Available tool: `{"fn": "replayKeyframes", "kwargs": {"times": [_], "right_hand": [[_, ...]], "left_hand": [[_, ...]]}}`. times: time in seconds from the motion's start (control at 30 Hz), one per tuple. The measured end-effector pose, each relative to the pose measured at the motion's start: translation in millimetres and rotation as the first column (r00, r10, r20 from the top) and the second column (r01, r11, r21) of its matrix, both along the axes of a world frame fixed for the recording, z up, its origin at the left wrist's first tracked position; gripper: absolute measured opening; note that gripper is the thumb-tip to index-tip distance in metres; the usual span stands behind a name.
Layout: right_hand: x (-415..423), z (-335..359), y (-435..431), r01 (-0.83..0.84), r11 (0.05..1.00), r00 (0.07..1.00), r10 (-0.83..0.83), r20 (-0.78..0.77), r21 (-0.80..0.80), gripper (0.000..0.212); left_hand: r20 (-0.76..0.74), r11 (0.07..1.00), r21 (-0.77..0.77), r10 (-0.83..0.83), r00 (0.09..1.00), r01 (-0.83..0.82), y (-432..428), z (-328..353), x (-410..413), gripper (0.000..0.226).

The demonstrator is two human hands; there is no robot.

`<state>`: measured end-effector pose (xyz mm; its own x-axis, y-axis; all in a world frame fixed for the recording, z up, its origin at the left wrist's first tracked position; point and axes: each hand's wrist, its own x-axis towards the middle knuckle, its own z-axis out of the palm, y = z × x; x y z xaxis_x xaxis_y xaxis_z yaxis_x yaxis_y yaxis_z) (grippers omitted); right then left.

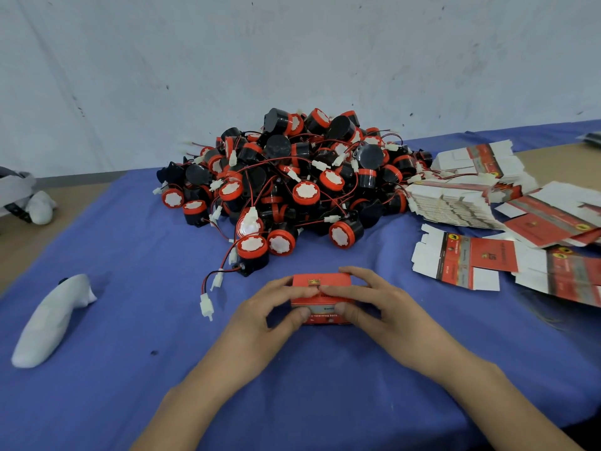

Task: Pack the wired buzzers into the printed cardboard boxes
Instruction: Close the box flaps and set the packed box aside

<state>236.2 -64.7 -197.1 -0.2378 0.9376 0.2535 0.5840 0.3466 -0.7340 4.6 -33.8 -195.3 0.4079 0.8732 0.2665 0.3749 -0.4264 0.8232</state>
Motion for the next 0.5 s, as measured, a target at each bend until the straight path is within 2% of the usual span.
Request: {"fn": "replayKeyframes", "kwargs": {"times": [0.1,0.2,0.27,0.37,0.5], "right_hand": [[-9,9,1,0.03,0.999,0.956,-0.041,-0.29,-0.039,0.026],[-30,17,4,0.069,0.995,0.839,-0.1,-0.534,-0.078,0.026],[-49,17,4,0.071,0.991,0.743,-0.126,-0.658,-0.11,0.03],[-71,18,3,0.088,0.989,0.624,-0.15,-0.766,-0.122,0.036],[-87,28,9,0.087,0.995,0.614,-0.099,-0.783,-0.057,0.023]], "left_hand": [[0.194,0.993,-0.108,0.059,0.979,-0.038,0,13,7,0.026],[0.374,0.987,-0.151,0.112,0.921,-0.059,-5,23,23,0.014],[0.422,0.988,-0.141,0.116,0.899,-0.061,-12,23,37,0.013],[0.46,0.984,-0.069,0.176,0.87,-0.163,-16,24,53,0.006],[0.532,0.955,-0.035,0.268,0.803,-0.295,-4,34,51,0.017]]}}
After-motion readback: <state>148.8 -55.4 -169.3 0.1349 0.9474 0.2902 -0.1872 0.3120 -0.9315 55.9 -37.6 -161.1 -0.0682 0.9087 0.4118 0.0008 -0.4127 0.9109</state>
